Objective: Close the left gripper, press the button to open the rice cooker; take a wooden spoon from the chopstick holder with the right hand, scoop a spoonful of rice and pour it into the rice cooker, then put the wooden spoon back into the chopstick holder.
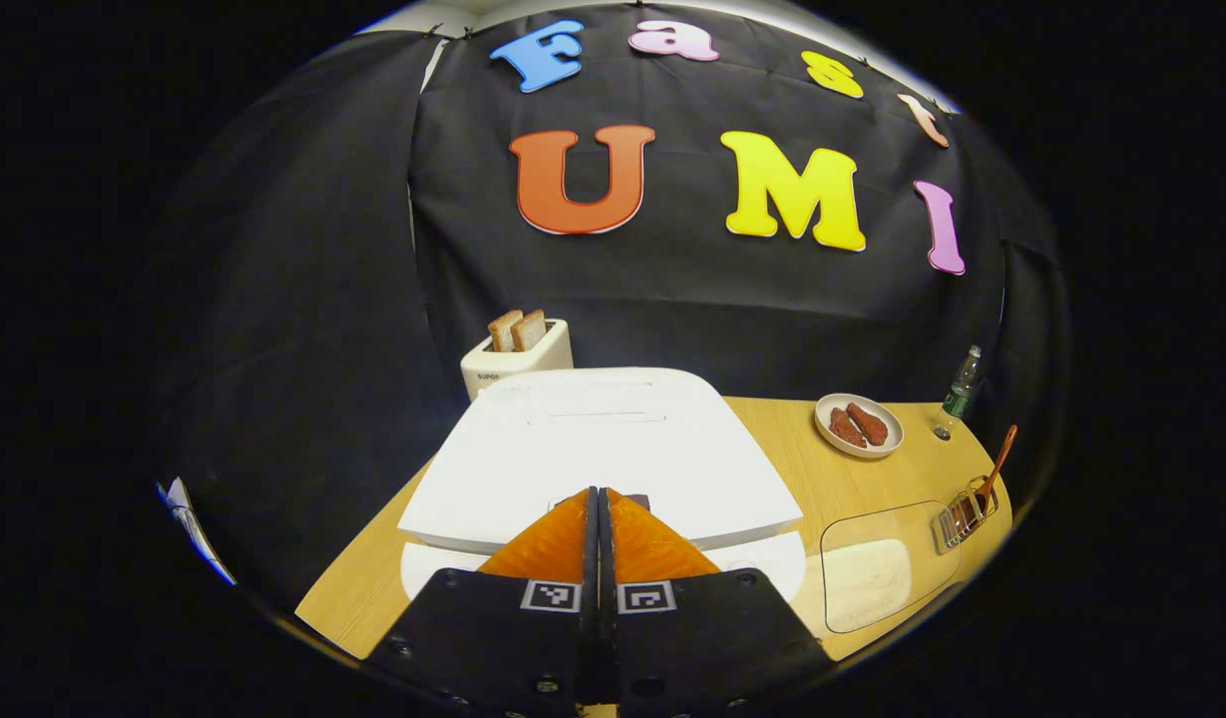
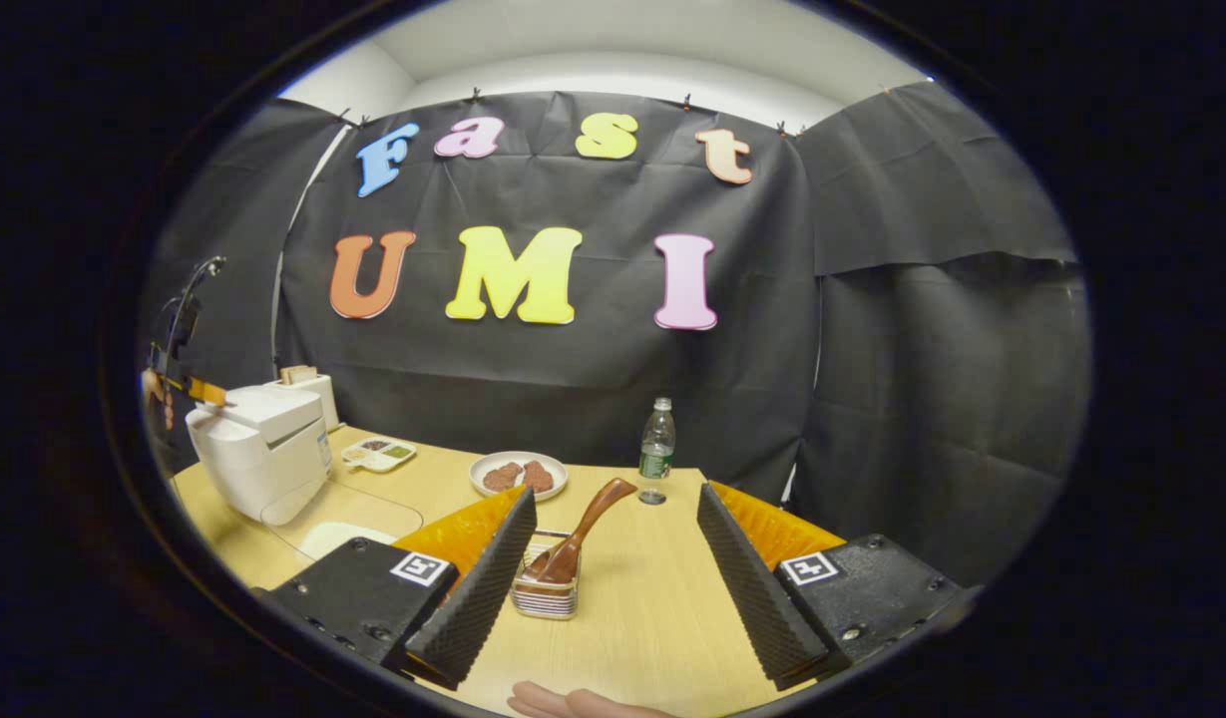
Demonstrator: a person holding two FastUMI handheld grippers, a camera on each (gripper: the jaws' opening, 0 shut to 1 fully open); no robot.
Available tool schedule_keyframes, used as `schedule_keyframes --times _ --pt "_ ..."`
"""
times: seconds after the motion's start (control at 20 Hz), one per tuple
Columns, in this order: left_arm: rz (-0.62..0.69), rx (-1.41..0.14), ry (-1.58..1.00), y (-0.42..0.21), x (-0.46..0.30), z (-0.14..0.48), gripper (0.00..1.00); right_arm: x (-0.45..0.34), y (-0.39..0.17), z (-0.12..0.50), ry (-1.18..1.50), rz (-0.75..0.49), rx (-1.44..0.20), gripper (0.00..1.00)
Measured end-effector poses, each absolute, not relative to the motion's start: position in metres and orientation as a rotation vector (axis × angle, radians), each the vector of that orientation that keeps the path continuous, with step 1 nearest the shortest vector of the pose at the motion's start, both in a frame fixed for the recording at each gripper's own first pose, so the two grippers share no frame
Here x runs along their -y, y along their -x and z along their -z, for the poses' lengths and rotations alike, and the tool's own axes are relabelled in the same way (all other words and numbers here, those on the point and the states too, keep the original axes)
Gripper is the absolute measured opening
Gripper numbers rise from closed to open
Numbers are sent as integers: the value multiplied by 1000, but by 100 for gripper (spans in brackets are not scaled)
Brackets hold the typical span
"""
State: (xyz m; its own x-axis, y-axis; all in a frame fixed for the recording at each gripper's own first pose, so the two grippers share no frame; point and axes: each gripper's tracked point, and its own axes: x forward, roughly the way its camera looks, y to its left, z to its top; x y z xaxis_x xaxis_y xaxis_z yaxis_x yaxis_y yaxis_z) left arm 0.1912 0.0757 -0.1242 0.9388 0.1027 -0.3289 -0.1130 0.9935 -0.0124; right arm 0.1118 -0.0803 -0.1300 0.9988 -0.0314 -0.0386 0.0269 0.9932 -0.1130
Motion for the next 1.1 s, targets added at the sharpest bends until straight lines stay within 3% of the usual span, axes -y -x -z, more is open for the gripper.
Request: schedule_keyframes --times 0.4,0.45,0.55,0.65,0.7,0.75,1.1 --pt "-86 -145 50 -104 -58 50 0 83 -90 127 113 42 -35 100" --pt "-82 -141 51 -93 -57 49 21 84 -89 130 106 46 -40 100" --pt "-96 -122 33 -68 -55 47 44 86 -89 136 95 54 -58 100" --pt "-109 -101 -14 -51 -56 45 78 89 -93 139 86 65 -68 100" --pt "-121 -87 -24 -41 -56 43 77 91 -96 141 81 74 -69 100" --pt "-115 -80 -17 -33 -53 42 96 93 -100 144 75 79 -72 100" --pt "-42 -7 69 21 -22 40 97 85 -154 173 38 40 -116 100"
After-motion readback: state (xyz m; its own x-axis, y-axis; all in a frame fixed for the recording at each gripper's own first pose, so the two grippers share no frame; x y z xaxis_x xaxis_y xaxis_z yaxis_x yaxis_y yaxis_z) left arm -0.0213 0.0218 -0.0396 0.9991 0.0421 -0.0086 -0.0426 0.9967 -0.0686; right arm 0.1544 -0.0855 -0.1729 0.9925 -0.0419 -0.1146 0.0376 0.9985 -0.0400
